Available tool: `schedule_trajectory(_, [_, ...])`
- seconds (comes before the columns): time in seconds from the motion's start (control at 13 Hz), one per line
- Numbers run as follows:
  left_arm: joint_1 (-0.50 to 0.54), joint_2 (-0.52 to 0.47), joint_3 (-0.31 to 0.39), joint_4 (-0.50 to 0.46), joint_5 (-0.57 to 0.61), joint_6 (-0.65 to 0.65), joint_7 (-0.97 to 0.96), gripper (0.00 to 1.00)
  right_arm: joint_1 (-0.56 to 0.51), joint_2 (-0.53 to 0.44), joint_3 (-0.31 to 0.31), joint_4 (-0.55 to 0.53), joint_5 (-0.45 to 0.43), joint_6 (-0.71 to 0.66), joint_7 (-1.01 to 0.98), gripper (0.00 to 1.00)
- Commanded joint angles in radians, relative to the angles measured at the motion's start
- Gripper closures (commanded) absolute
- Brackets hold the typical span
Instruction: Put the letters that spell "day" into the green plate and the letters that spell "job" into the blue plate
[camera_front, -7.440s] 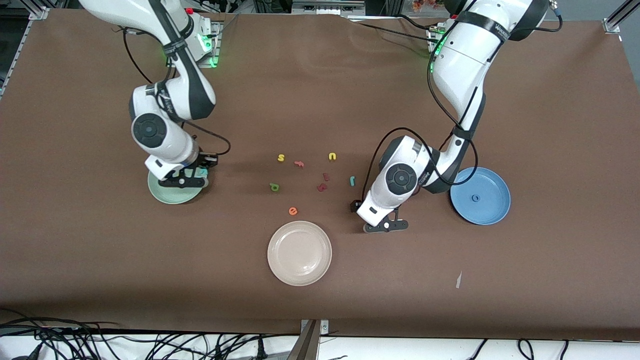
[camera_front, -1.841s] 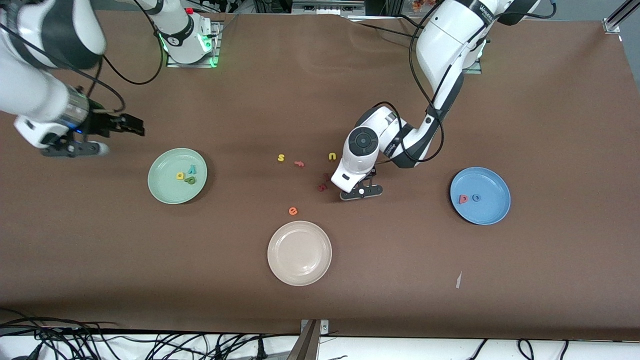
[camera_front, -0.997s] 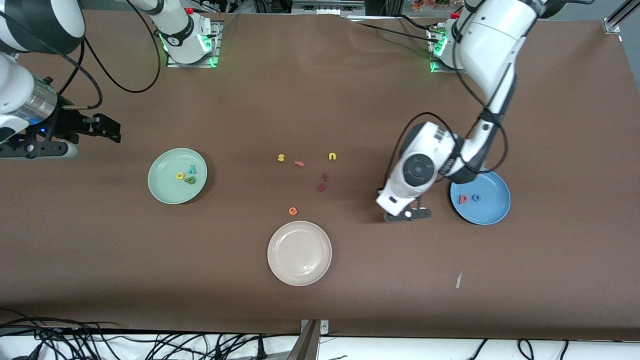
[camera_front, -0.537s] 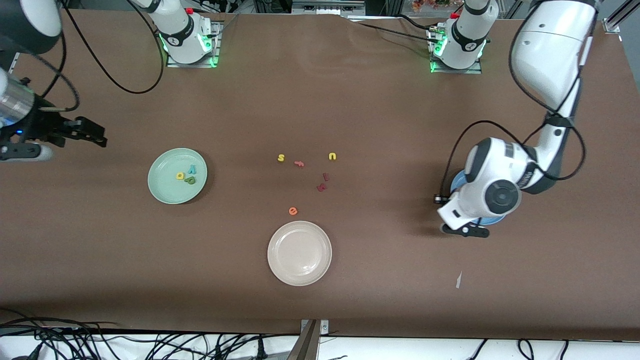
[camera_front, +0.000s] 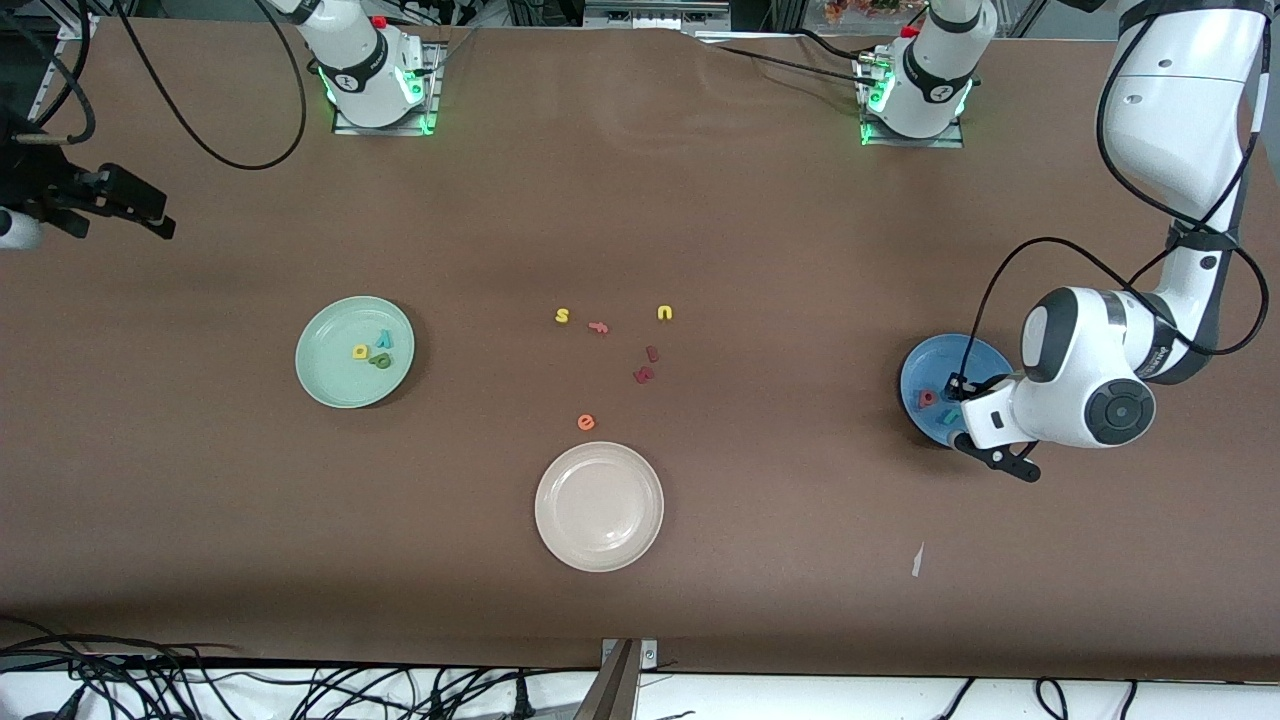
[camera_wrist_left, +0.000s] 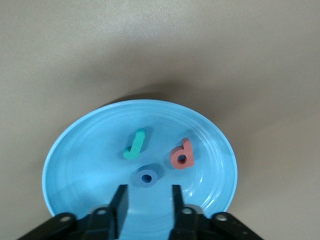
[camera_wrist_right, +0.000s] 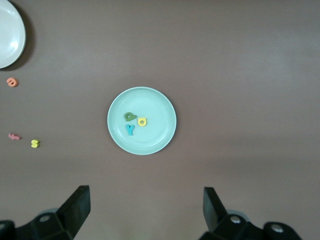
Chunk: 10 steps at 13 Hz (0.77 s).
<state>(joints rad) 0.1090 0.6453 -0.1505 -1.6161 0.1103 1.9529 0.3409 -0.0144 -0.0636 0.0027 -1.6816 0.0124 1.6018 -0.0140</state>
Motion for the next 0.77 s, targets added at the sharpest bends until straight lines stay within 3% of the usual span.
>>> schedule_trajectory(0.0, [0.014,-0.053,-0.001,0.034,0.025,-0.066,0.017,0.00,-0.030,-0.009,0.025,-0.017,0.006,0.009,-0.001,0.00])
schedule_trajectory(0.46, [0.026,-0.088,0.031,0.275,0.025,-0.428,-0.008,0.00,-0.030,0.008,0.011,-0.003,0.011,0.010,-0.004,0.00])
schedule_trajectory(0.69, [0.050,-0.177,0.046,0.266,0.025,-0.453,-0.022,0.00,-0.029,0.011,0.017,-0.003,0.014,0.010,-0.003,0.00])
